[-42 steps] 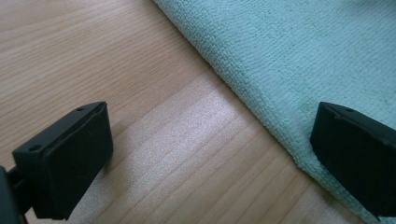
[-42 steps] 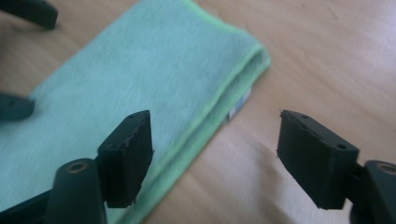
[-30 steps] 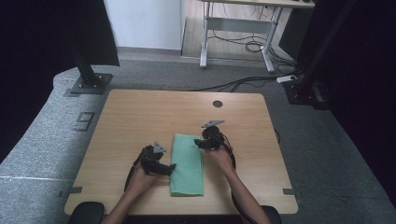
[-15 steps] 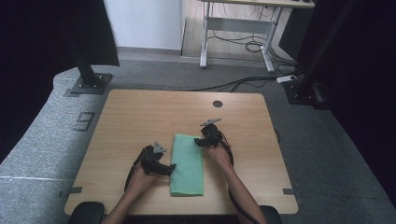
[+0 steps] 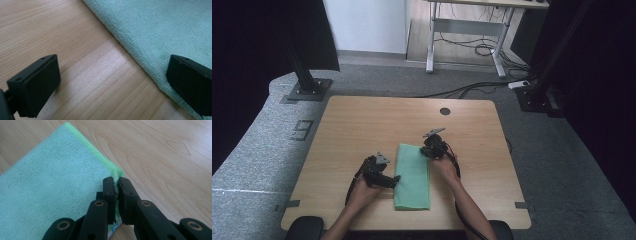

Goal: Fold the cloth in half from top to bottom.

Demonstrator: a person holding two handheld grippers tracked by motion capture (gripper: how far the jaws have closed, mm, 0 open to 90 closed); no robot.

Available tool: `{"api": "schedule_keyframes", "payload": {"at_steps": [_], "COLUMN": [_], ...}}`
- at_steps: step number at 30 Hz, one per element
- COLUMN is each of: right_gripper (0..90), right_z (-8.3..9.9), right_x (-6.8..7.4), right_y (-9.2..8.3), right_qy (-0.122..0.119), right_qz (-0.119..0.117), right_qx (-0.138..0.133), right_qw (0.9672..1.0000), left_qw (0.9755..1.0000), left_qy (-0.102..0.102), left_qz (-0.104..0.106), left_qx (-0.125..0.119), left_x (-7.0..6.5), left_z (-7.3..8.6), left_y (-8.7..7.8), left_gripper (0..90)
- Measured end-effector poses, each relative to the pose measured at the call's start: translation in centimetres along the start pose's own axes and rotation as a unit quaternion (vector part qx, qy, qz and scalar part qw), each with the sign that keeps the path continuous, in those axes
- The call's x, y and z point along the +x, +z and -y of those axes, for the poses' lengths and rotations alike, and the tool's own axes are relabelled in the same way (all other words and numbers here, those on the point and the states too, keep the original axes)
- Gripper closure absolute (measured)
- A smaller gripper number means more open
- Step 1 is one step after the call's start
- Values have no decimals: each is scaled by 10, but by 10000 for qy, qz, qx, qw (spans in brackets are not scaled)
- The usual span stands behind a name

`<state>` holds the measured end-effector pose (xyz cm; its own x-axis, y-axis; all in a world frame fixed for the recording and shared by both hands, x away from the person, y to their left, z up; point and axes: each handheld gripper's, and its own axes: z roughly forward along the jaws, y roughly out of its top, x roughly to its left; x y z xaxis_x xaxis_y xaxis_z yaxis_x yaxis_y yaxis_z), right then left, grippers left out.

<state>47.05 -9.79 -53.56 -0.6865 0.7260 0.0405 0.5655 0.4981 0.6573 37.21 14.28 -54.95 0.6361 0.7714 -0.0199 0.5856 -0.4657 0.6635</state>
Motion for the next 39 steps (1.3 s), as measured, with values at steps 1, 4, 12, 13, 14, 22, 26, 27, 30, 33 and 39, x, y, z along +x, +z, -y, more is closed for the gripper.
{"api": "schedule_keyframes", "payload": {"at_steps": [1,4,12,13,14,22,26,27,30,33,39], "right_gripper": [838,840,843,843,843,843,842,842,842,841,840], "right_z": [0,0,-4,-5,-6,-7,-4,-3,0,3,6], "right_x": [0,0,-1,0,0,11,16,18,21,26,37], "right_y": [0,-2,-23,-26,-30,-57,-72,-76,-85,-94,-107], "right_qy": [0,-48,-112,-112,-157,-413,-480,-476,-554,-590,-749], "right_qz": [1,1,-61,-74,-82,-223,-313,-335,-381,-450,-556], "right_qx": [13,36,-197,-222,-262,-549,-717,-751,-825,-919,-1015], "right_qw": [10000,10000,9997,9997,9995,9974,9958,9955,9943,9930,9905], "left_qw": [10000,10000,10000,10000,10000,10000,10000,10000,10000,10000,10000], "left_qy": [-1,-2,0,0,3,-3,-6,-9,-7,-16,-20], "left_qz": [0,1,1,0,-2,-11,-17,-18,-22,-25,-31], "left_qx": [0,-1,-8,-7,2,9,10,9,8,5,6], "left_x": [0,0,0,0,0,0,-1,-1,-1,-1,-1], "left_z": [0,0,0,0,0,0,0,0,0,0,0], "left_y": [0,0,0,0,0,0,0,0,0,0,0], "left_gripper": [0,0,0,0,0,0,0,0,0,0,0]}}
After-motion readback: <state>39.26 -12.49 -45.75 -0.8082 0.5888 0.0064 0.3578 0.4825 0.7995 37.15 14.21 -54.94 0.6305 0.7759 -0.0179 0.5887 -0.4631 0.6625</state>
